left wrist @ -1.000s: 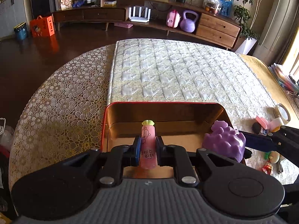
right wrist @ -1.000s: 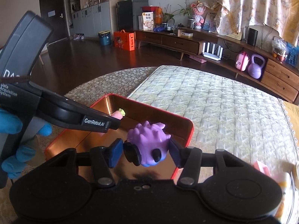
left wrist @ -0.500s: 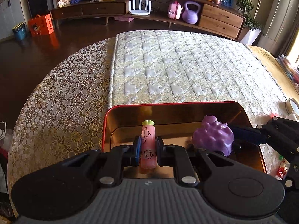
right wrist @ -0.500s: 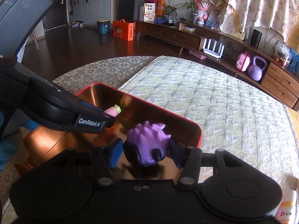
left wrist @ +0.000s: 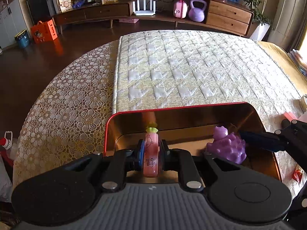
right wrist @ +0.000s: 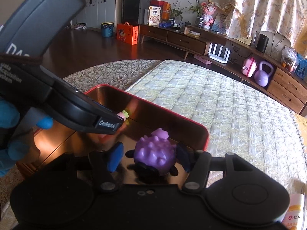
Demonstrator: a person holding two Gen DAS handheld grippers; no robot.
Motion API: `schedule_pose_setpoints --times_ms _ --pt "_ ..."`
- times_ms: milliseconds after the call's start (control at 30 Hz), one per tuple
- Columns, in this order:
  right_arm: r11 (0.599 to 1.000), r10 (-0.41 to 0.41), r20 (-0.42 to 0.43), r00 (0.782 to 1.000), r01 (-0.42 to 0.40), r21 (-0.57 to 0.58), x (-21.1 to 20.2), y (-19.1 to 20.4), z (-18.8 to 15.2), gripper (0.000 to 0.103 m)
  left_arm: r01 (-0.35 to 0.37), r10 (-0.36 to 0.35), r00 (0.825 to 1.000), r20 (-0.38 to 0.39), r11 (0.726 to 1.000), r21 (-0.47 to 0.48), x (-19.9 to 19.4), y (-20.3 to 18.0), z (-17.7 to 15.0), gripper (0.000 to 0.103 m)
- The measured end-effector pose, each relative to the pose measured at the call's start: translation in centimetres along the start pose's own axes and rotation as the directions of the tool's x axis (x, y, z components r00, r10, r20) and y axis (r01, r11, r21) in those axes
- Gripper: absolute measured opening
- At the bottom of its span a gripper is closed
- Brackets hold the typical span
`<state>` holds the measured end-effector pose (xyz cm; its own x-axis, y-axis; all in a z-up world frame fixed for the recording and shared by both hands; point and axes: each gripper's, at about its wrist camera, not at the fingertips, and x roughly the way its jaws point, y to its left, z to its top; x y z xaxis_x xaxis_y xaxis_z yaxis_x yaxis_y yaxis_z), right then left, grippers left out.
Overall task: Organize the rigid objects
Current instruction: 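Open both tools to drop the pink tube and purple toy into the box, then withdraw both tools from the box back toward the remaining items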
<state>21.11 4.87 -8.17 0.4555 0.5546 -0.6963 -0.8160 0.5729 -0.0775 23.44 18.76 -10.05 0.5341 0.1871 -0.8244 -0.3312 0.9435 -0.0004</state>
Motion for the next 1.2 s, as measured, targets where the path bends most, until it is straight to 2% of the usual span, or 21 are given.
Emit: schedule_pose_setpoints --times_ms 200,333,533,800,1033,1200 --pt "1.000 0.007 0.012 1.000 -0.007 0.024 -1.7 0.1 -0.4 0.064 0.011 -0.011 1.000 -0.008 1.000 -0.024 -0.5 0.2 -0.3 0.016" --pt "0.998 0.009 0.024 1.000 -0.011 0.065 -3.2 -0.2 -0.7 0.065 0.020 -0.020 1.000 0.000 0.999 -0.024 -1.4 0.2 -0.7 0.016" --pt "0.988 0.014 0.045 0.999 -0.021 0.152 -5.7 -1.1 -1.1 0.071 0.040 -0.040 0.999 0.019 0.999 -0.021 -3.3 -0.3 -1.4 0.016" --pt "0.980 0.007 0.085 0.996 -0.024 0.196 -8.8 -1.5 -1.6 0.078 0.081 -0.081 0.995 0.053 0.997 -0.012 -6.3 -1.4 -2.6 0.016" --pt "0.968 -0.007 0.109 0.994 -0.021 0.250 -11.6 -1.9 -3.1 0.080 0.117 -0.117 0.990 0.079 0.993 0.007 -8.8 -3.1 -4.1 0.016" --pt "0.957 -0.020 0.131 0.991 -0.019 0.288 -13.7 -2.4 -4.4 0.086 0.135 -0.137 0.985 0.100 0.990 0.028 -10.5 -4.4 -5.2 0.016"
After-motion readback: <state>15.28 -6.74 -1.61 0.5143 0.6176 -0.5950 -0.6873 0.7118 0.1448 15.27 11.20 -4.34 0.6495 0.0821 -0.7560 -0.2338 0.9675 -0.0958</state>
